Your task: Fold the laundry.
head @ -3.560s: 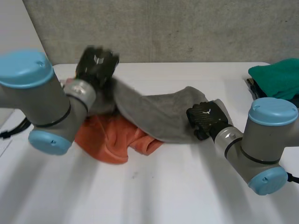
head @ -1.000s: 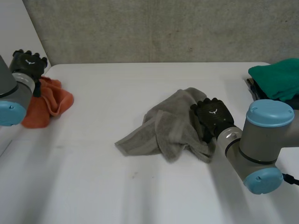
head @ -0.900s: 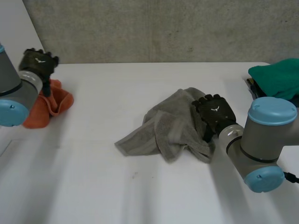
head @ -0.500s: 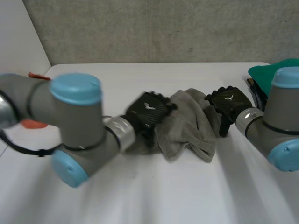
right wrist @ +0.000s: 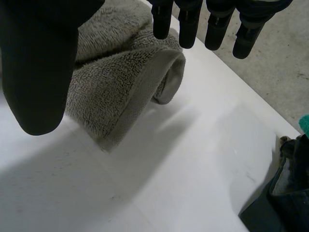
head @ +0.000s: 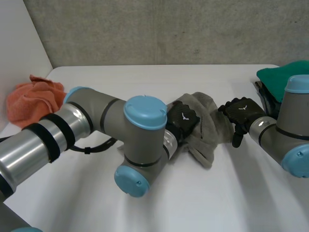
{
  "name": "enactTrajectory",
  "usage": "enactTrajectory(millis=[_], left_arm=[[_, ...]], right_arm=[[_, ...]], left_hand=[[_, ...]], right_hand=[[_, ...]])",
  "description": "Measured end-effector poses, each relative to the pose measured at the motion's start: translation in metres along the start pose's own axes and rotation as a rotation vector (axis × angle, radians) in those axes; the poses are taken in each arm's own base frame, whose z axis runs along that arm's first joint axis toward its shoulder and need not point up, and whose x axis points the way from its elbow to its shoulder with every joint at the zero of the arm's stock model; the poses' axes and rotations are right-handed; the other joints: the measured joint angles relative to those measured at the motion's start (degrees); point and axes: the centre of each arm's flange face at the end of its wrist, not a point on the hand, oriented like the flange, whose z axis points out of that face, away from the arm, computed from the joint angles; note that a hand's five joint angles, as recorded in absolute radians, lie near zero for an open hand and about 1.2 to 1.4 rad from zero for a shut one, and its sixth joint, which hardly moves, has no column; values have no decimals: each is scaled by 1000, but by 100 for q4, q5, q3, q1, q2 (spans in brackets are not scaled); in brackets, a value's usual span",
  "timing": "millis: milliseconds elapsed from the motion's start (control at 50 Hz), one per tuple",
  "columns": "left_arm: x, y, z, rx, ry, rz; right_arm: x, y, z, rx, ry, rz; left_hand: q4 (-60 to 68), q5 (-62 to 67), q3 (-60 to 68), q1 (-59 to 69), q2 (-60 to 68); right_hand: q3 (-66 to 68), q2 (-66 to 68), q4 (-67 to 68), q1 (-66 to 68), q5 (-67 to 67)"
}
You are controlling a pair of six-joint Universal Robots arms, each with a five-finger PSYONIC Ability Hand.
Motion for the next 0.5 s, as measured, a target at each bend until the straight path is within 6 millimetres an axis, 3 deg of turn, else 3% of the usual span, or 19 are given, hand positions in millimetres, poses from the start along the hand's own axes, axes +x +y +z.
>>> enactTrajectory(millis=[120,240,360,500], left_arm=[[-35,-14,-14,-4,-75,-12],[-79,-41,-49,12,-145,-33],[-119,-71,-87,57,-218,-68],[-146,-96,-110,109,-276,-124]], right_arm=[[2,-4,-6,14,-20,10],[-6,-10,-18,28,-67,67],[-36,-10,-17,47,-132,228],[-79,-8,-5,51,-191,430]], left_hand=[[1,0,0,0,0],[2,0,0,0,0],[4,0,0,0,6],[5,0,0,0,6]], right_hand=[[0,0,0,0,0],[0,0,0,0,0],[0,0,0,0,0],[0,0,0,0,0]])
